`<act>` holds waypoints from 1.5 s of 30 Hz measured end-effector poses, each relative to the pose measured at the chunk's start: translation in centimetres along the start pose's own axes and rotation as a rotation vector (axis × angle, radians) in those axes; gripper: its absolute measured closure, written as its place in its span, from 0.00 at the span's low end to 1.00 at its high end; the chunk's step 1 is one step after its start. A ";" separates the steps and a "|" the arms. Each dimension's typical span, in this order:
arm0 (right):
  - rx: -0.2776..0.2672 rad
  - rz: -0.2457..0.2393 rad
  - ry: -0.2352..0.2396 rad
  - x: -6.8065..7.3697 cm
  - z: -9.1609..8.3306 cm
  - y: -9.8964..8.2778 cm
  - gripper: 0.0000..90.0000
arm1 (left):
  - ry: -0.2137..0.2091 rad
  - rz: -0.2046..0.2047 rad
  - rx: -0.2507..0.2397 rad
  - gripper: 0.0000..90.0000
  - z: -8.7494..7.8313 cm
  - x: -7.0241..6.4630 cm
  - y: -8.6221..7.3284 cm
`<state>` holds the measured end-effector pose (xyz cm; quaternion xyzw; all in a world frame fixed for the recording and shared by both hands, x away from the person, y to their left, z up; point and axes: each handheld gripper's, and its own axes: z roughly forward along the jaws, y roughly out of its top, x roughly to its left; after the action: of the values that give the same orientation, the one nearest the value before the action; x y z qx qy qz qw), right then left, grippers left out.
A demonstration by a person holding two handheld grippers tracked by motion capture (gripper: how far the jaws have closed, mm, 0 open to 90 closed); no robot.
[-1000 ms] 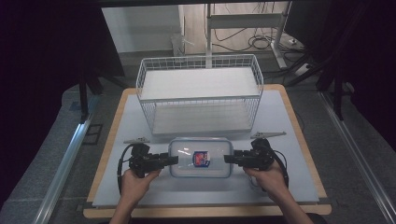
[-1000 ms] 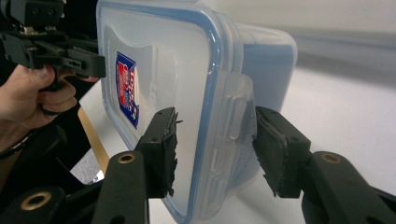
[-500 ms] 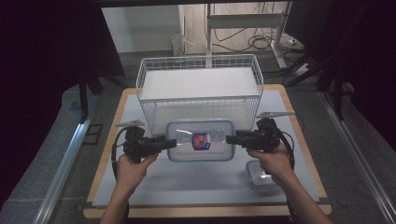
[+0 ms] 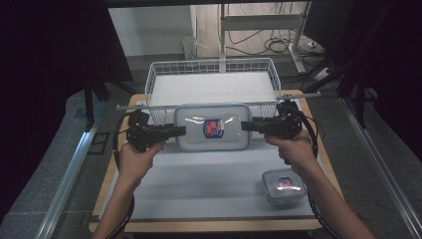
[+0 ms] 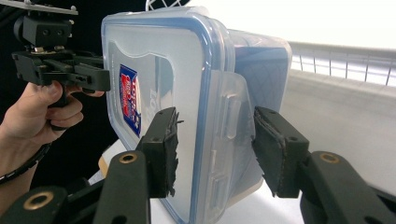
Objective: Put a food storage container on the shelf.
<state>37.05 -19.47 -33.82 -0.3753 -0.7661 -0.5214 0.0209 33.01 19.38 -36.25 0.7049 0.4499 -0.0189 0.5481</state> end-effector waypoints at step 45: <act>-0.031 0.124 -0.031 -4.6 2.7 9.7 0.54 | 0.042 -0.145 0.002 0.55 2.1 3.6 10.2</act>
<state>47.16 -18.08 -29.39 -0.4304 -0.7334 -0.5251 0.0351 42.79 19.93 -31.26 0.6713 0.5111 -0.0439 0.5351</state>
